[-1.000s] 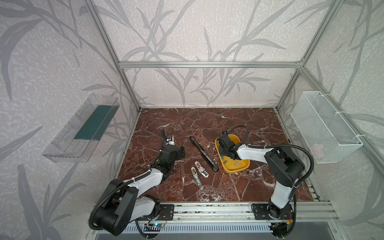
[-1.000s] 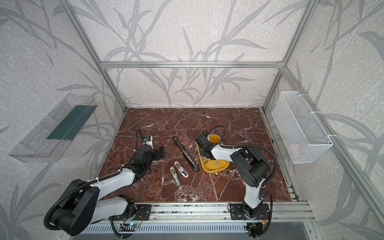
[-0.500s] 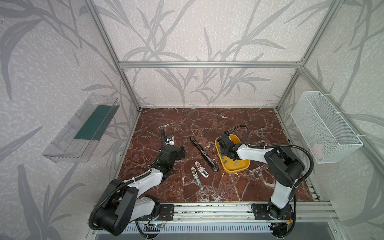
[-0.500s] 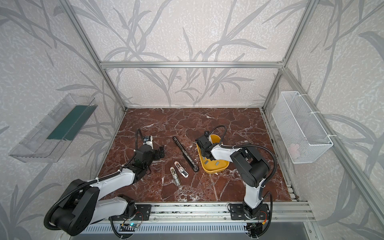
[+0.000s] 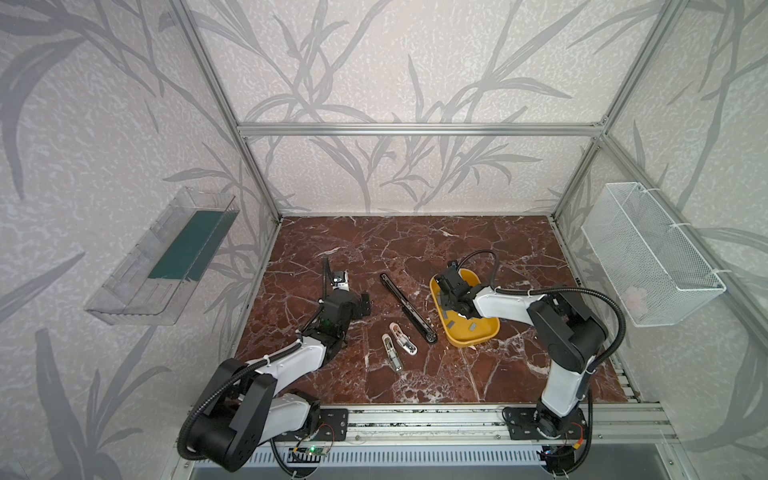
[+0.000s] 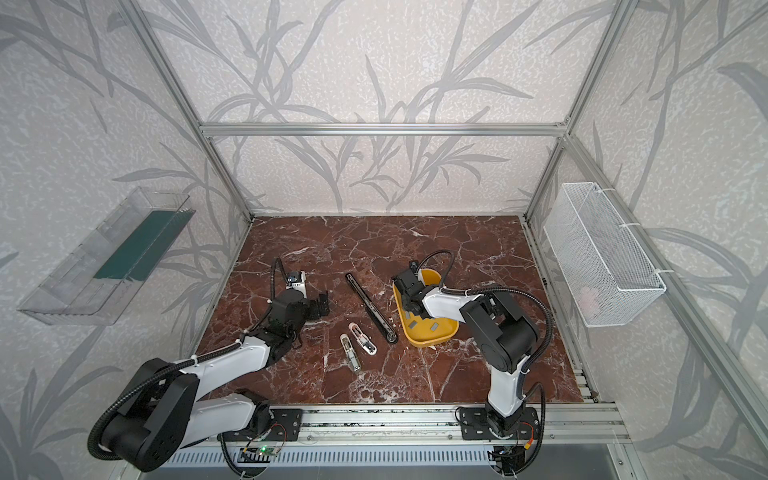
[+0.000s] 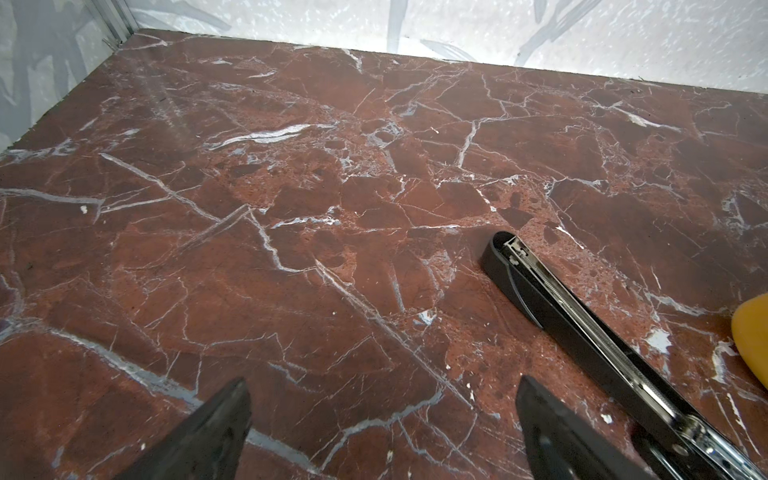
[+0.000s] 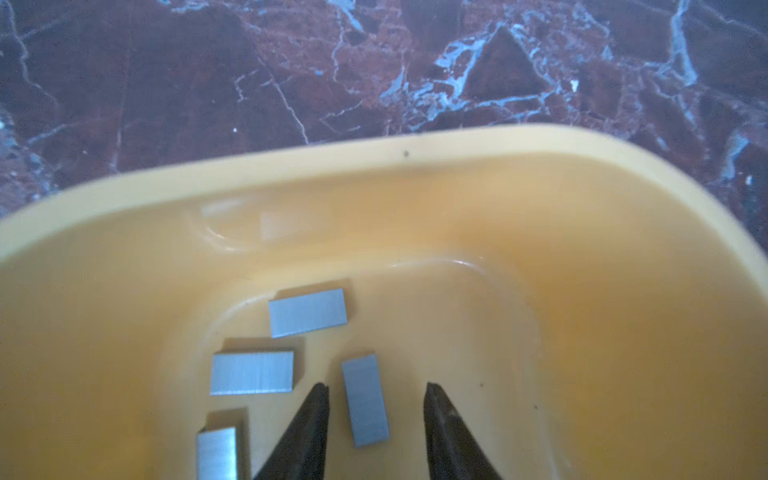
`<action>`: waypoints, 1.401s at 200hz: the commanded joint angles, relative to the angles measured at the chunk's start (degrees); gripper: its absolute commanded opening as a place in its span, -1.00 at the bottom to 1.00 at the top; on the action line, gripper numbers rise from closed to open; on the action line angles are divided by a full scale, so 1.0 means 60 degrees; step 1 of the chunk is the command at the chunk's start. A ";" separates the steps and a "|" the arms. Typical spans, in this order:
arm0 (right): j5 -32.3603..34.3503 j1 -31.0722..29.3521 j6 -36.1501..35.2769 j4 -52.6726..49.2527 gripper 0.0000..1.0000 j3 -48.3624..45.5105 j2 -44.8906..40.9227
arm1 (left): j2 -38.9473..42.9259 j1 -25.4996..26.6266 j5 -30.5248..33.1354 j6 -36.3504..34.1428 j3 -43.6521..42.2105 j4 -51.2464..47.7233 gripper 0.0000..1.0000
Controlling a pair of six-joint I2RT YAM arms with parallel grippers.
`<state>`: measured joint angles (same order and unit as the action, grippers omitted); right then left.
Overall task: Load the staples into the stapler
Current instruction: 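Lower the right gripper onto a grey strip while the left arm shifts forward, then close the right gripper on a grey staple strip in the tray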
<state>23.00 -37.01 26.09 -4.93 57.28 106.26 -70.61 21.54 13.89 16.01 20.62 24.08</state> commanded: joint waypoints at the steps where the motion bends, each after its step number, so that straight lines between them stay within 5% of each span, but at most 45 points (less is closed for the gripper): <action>1: -0.0487 0.0130 -0.0084 -0.0240 -0.21 0.0030 0.0334 | -0.0051 -0.0031 0.0001 -0.0163 0.0183 0.0054 0.98; 40: -0.0781 0.0295 -0.0100 -0.0152 -0.44 0.0019 0.0462 | -0.0069 -0.0038 -0.0013 -0.0163 0.0209 0.0037 0.98; 205: -0.0664 0.0366 -0.0070 -0.0173 -0.70 -0.0152 0.0345 | -0.0160 -0.0032 -0.0078 -0.0177 0.0279 -0.0012 0.98; 280: -0.0461 0.0358 -0.0194 0.0124 -0.75 -0.0953 -0.1360 | -0.0552 -0.0032 -0.0367 -0.0280 0.0710 -0.0468 0.99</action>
<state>19.09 -35.16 25.80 -2.68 52.95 102.50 -73.60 21.52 12.23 15.09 23.46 22.55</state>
